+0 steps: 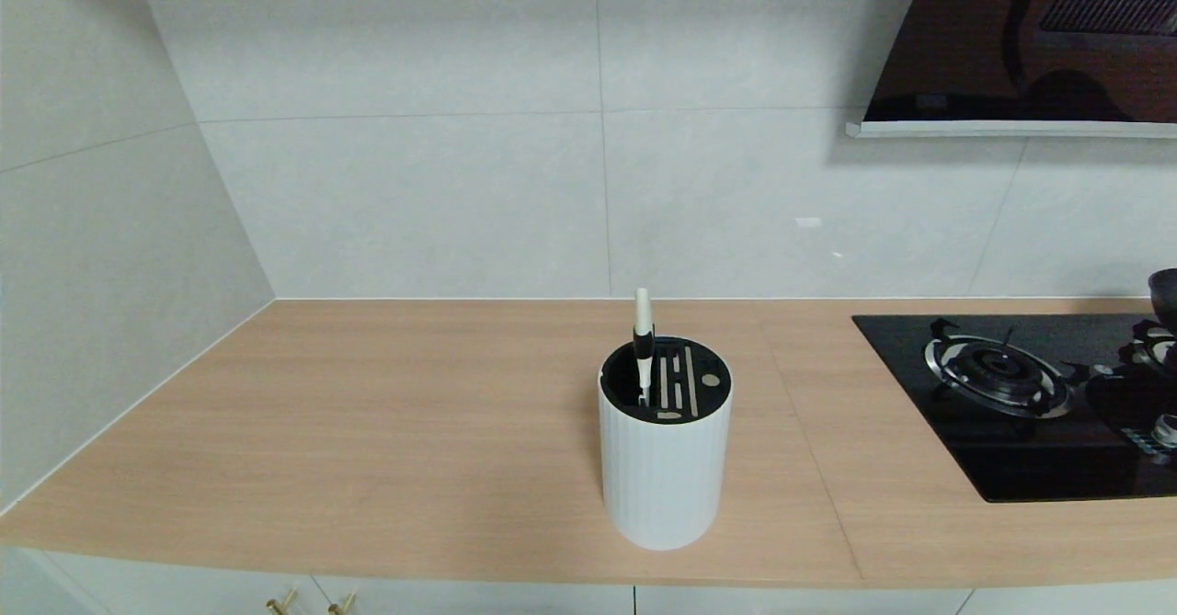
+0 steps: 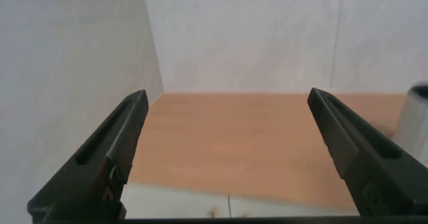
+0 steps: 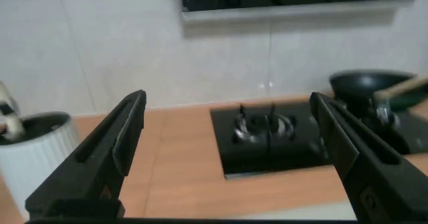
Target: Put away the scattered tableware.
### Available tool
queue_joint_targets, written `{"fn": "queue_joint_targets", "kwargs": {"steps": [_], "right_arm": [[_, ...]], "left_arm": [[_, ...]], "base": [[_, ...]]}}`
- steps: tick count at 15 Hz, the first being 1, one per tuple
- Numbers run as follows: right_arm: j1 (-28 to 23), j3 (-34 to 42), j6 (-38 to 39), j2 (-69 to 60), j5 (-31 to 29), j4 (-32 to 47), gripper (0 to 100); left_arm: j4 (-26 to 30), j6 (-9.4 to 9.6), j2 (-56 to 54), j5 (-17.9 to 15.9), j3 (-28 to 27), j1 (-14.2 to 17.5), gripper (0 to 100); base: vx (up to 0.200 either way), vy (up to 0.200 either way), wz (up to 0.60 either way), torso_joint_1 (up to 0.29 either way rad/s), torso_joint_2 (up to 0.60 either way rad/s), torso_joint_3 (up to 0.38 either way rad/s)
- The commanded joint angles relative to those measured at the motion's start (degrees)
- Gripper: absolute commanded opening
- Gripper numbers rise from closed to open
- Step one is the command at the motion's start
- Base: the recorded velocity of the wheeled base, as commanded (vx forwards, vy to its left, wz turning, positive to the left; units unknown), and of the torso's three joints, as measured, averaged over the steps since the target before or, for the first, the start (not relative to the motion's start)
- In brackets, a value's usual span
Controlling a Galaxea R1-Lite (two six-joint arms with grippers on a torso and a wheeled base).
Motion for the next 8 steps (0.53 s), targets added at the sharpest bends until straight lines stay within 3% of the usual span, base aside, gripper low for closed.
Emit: {"fn": "queue_joint_targets", "kwargs": {"steps": [1,2,3,4,5,6,8], "right_arm": [[-0.1,8.9,0.1,-0.8,0.0,-2.0,100],[-0.1,10.9,0.1,-0.8,0.1,-4.0,100],[-0.1,14.9,-0.1,-0.8,1.1,-7.6,100],[-0.1,17.3,-0.3,-0.8,2.4,-8.7,100],[-0.1,17.3,0.0,-0.8,2.9,-8.2,100],[-0.1,17.3,0.8,-0.8,3.8,-3.9,100],[-0.1,17.2,0.5,-0.8,5.6,-3.2,100]], "left_arm": [[-3.3,0.04,-1.1,-0.5,11.5,0.4,100],[-6.3,-0.14,-1.0,-1.4,14.5,0.4,100],[-5.7,-3.65,-1.0,-5.0,14.5,0.4,100],[-5.1,-6.02,-1.0,-8.0,14.5,0.4,100],[-4.5,-5.76,-1.0,-9.0,14.5,0.4,100],[-3.2,-7.43,-0.9,-10.2,14.4,0.4,100],[-3.3,-7.69,-0.9,-10.2,14.4,0.4,100]], "base": [[0.000,0.000,0.00,0.000,0.00,0.000],[0.000,0.000,0.00,0.000,0.00,0.000],[0.000,0.000,0.00,0.000,0.00,0.000],[0.000,0.000,0.00,0.000,0.00,0.000],[0.000,0.000,0.00,0.000,0.00,0.000],[0.000,0.000,0.00,0.000,0.00,0.000],[0.000,0.000,0.00,0.000,0.00,0.000]]}}
